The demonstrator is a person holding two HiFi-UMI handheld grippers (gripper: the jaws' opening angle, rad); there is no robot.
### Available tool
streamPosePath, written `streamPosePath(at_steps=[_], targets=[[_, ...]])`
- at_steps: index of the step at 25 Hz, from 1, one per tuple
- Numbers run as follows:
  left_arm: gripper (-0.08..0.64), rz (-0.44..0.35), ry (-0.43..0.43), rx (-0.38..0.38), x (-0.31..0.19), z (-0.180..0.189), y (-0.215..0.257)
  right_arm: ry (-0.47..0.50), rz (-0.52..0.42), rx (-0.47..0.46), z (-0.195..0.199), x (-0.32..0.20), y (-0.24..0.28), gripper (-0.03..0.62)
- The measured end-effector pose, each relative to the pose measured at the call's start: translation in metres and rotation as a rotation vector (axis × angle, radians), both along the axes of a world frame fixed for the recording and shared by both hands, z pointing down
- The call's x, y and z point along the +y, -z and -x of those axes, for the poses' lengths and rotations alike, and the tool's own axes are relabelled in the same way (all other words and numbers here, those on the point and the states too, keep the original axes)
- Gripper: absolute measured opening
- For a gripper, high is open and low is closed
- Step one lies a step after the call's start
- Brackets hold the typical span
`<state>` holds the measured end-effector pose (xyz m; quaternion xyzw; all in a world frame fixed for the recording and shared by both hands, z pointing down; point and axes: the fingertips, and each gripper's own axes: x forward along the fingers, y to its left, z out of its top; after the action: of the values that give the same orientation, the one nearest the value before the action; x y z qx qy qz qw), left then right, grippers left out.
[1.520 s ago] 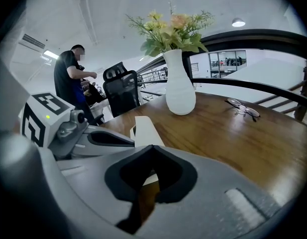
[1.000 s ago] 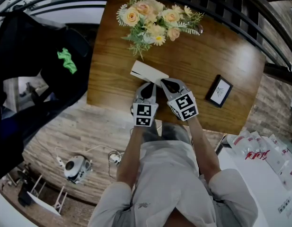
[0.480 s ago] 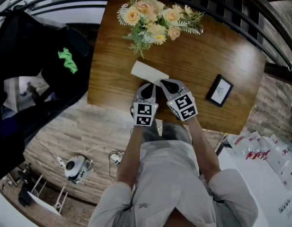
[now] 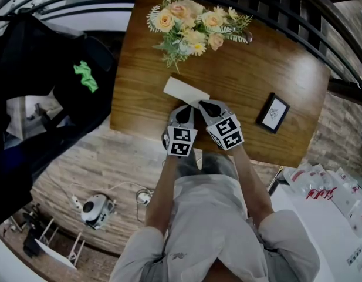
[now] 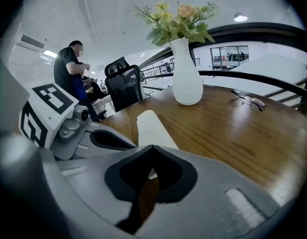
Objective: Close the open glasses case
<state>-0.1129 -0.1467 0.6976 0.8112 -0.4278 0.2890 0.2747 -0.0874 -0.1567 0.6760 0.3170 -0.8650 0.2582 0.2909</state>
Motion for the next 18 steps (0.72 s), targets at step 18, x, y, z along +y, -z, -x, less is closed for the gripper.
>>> streamPosePath(at_steps=[18], targets=[[0.018, -0.138, -0.010, 0.042, -0.016, 0.023, 0.050, -0.059, -0.124, -0.031, -0.010, -0.009, 0.045, 0.003]])
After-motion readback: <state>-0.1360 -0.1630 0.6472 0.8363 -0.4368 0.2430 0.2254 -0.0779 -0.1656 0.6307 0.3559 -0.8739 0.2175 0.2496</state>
